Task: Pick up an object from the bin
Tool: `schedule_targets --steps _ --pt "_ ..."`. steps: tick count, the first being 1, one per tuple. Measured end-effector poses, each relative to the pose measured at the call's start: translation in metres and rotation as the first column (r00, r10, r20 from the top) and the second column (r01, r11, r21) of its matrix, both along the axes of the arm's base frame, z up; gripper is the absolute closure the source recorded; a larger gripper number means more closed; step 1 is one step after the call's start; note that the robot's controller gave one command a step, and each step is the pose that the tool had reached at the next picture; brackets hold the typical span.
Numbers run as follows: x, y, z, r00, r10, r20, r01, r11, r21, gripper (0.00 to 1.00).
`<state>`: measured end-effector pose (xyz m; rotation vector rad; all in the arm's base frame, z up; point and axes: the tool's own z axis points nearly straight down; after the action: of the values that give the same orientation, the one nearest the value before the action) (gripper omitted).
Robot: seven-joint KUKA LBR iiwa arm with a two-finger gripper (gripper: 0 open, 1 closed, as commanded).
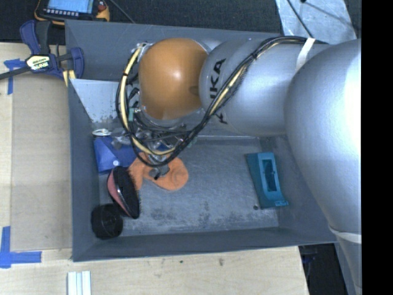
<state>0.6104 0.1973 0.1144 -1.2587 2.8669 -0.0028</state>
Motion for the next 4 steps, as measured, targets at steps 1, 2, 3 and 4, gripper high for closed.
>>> schedule_targets --steps 1,2,3,4 --pt "-0.027 -0.010 -0.033 0.974 0.228 -0.003 -0.228 0.974 0.000 0.00" --pt "-0.094 -0.015 -0.038 0.943 0.333 0.008 -0.333 0.943 0.002 1.00" --pt "-0.094 -0.015 -0.038 0.943 0.333 0.007 -0.333 0.943 0.002 1.00" --pt "-0.088 -0.048 -0.038 0.920 0.393 0.011 -0.393 0.920 0.008 1.00"
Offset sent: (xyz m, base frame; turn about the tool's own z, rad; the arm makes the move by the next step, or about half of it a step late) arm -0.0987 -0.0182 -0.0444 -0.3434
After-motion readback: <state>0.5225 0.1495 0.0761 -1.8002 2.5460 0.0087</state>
